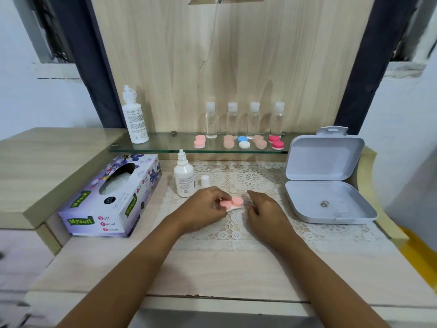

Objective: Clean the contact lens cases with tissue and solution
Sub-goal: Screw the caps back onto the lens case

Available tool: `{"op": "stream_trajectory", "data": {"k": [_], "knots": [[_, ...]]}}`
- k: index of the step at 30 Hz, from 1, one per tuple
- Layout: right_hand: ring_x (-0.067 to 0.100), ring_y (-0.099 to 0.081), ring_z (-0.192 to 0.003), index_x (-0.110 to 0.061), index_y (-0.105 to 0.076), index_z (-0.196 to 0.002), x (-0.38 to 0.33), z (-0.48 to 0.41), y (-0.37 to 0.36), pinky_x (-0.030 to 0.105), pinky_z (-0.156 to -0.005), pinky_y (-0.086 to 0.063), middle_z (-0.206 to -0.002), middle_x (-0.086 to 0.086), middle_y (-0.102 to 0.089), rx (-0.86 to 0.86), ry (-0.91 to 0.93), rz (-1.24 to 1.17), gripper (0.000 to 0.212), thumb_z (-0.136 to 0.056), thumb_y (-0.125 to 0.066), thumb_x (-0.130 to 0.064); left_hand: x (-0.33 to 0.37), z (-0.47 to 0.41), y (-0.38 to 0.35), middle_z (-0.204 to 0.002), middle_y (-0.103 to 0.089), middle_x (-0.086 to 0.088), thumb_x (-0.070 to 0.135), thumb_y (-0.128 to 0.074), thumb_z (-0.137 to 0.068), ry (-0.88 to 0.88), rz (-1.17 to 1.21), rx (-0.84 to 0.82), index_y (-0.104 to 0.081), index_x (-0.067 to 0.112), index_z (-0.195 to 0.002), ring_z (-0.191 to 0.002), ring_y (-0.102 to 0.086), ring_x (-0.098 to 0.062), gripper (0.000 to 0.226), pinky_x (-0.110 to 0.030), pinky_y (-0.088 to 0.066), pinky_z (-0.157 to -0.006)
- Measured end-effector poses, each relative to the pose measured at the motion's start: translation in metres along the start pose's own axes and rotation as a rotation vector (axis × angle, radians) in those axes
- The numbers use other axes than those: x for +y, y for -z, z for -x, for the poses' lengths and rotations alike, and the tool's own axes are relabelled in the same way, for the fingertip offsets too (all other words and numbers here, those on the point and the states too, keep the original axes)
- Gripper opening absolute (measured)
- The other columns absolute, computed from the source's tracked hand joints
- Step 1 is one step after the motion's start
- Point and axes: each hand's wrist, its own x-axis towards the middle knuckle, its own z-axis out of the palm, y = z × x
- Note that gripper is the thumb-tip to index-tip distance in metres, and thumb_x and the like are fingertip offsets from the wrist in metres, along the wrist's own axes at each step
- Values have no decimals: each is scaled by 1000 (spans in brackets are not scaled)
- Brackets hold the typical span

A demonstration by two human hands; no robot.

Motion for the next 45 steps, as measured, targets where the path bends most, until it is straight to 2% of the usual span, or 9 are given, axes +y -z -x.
{"op": "stream_trajectory", "data": {"k": [2,6,14,20,28,35,37,43,45], "knots": [[25,-51,-116,-12,-52,-128,-2,1,3,35,-99,-39,-123,8,-59,-9,-2,-36,43,-87,-47,-22,-4,1,-7,-115,-61,5,10,-58,-83,-31,17,6,-63,15,-117,-99,-55,-5,35,-6,-39,-82],[25,-51,-111,-19,-54,-128,-7,3,6,39,-98,-38,-119,2,-60,-43,54,23,57,-81,-37,-46,-10,2,-12,-112,-63,4,6,-59,-81,-68,69,22,-65,14,-115,-101,-57,-5,35,-13,-42,-90],[16,-45,-105,-25,-62,-111,-5,4,5,32,-92,-29,-107,-6,-58,-60,89,67,26,-88,-56,-35,-15,6,-19,-116,-56,2,26,-63,-87,-59,-10,53,-57,15,-127,-109,-48,-12,41,-23,-37,-97],[18,-44,-107,-22,-60,-111,-8,5,4,34,-93,-30,-109,-3,-57,-75,132,138,27,-90,-53,-36,-14,7,-20,-102,-57,0,23,-64,-87,-102,-38,90,-65,14,-112,-98,-49,-14,27,-23,-38,-89],[21,-45,-105,-19,-59,-111,-11,6,6,37,-91,-33,-107,0,-57,-123,129,174,42,-84,-38,-43,-12,6,-22,-91,-54,6,29,-71,-80,-48,-18,161,-68,14,-103,-87,-51,-8,27,-9,-35,-74],[21,-46,-104,-20,-59,-110,-9,6,6,36,-90,-33,-107,-1,-57,-120,121,174,38,-85,-41,-42,-15,12,-14,-108,-54,1,14,-58,-88,-36,-2,69,-55,13,-128,-102,-51,-8,40,-12,-34,-88],[21,-46,-104,-21,-60,-109,-10,6,6,35,-89,-33,-107,-1,-58,-117,119,168,42,-83,-38,-44,-18,12,-13,-109,-55,0,11,-57,-88,-49,-24,67,-57,13,-126,-102,-51,-7,38,-14,-35,-92],[21,-46,-104,-21,-61,-109,-10,7,6,35,-90,-34,-107,-1,-58,-119,113,162,42,-82,-38,-44,-19,10,-14,-94,-55,6,35,-70,-80,-14,-43,149,-62,17,-95,-89,-49,-7,24,-12,-39,-76],[21,-46,-104,-21,-61,-109,-10,6,6,35,-90,-34,-107,-1,-58,-124,109,165,42,-82,-38,-44,-20,10,-15,-98,-53,7,41,-70,-78,-10,-66,160,-59,18,-102,-94,-48,-9,34,-18,-39,-79]]}}
